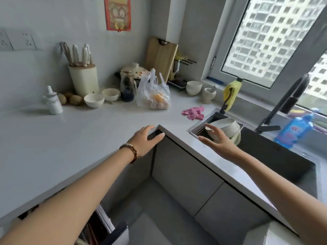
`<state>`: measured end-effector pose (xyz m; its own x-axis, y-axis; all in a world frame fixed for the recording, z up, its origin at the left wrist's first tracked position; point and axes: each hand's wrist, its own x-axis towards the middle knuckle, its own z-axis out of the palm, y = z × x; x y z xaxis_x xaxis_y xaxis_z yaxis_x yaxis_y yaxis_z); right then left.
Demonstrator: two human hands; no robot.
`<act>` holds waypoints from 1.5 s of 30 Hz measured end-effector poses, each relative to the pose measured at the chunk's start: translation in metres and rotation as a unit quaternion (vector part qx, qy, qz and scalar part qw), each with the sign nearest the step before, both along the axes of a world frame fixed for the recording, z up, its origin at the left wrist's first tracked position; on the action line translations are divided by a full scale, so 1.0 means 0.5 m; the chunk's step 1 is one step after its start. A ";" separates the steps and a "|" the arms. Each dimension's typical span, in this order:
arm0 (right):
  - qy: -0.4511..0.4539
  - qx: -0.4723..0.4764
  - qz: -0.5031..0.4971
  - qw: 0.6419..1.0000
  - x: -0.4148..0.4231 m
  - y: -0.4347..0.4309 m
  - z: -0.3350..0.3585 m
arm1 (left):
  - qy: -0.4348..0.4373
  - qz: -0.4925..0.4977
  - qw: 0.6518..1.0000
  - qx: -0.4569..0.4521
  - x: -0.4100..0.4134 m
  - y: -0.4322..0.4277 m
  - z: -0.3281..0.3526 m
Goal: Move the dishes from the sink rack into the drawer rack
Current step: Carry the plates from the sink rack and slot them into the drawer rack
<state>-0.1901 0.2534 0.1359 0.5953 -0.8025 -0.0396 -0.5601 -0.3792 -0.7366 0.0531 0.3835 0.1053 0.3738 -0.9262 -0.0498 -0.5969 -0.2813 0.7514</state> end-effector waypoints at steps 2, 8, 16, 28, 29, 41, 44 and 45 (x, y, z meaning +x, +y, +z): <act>0.003 0.013 -0.031 0.999 -0.028 -0.061 -0.006 | 0.017 -0.024 1.000 0.008 -0.019 -0.084 -0.003; 0.002 0.031 -0.138 0.990 -0.093 -0.241 -0.033 | 0.045 -0.098 0.994 0.036 -0.063 -0.338 -0.029; 0.012 0.055 -0.198 0.979 -0.154 -0.475 -0.090 | 0.106 -0.145 0.979 0.098 -0.141 -0.623 -0.104; 0.054 0.100 -0.191 0.975 -0.183 -0.856 -0.249 | 0.215 -0.059 0.945 0.240 -0.250 -0.978 -0.290; 0.059 0.105 -0.187 0.975 -0.180 -0.874 -0.259 | 0.218 -0.055 0.942 0.249 -0.251 -0.999 -0.306; 0.184 0.056 -0.187 0.963 -0.144 -1.029 -0.335 | 0.312 -0.009 0.900 0.304 -0.237 -1.133 -0.477; 0.191 0.072 -0.196 0.959 -0.134 -1.056 -0.344 | 0.344 0.001 0.890 0.300 -0.231 -1.146 -0.480; 0.186 0.084 -0.204 0.957 -0.131 -1.064 -0.346 | 0.357 -0.001 0.888 0.290 -0.231 -1.148 -0.466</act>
